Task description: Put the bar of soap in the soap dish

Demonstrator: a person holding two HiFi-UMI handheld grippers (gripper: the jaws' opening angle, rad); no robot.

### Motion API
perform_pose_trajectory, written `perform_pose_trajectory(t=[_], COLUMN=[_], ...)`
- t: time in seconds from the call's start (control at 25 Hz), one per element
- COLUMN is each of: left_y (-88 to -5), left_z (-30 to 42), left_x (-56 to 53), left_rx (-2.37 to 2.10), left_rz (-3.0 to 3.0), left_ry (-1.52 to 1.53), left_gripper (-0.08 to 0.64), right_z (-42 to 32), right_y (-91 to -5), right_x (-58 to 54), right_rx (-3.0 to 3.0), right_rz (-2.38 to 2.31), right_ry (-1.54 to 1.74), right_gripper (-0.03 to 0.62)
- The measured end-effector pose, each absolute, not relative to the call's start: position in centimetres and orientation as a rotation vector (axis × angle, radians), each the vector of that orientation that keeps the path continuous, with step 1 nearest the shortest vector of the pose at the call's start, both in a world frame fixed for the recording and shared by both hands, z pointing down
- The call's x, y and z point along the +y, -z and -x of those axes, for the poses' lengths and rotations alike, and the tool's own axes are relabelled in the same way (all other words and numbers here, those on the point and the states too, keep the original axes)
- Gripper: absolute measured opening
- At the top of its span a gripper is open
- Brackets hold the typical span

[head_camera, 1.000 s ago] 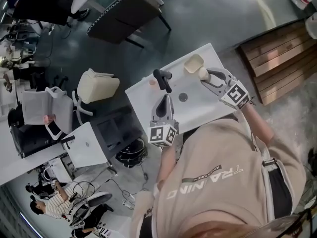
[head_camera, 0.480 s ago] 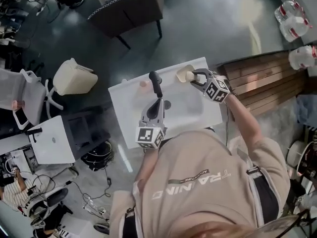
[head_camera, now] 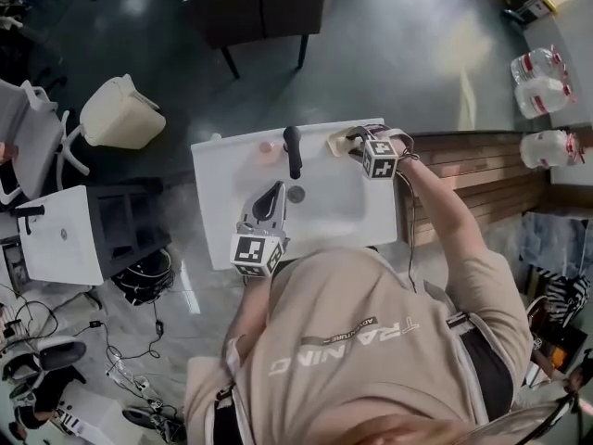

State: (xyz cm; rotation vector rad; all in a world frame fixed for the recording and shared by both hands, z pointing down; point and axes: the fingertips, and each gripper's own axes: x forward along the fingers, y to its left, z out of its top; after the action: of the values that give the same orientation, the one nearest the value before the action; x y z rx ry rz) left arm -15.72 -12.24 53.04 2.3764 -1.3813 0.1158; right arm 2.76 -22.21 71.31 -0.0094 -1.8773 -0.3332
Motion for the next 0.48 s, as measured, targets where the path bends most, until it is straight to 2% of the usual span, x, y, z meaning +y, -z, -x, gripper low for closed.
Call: perform_pose_trajectory(t=[0.48], left_y=[-54.0], left_z=[18.6], left_x=[-11.6], left_rx=[-1.435], left_rz=[-2.306], left_ry=[-0.099], left_gripper=[0.011], right_z=[-2.1], right_y=[-73.8], right_x=[-22.9], right_rx=[-1.726], right_rz=[0.179], right_ry=[0.404], right_gripper=[0.166])
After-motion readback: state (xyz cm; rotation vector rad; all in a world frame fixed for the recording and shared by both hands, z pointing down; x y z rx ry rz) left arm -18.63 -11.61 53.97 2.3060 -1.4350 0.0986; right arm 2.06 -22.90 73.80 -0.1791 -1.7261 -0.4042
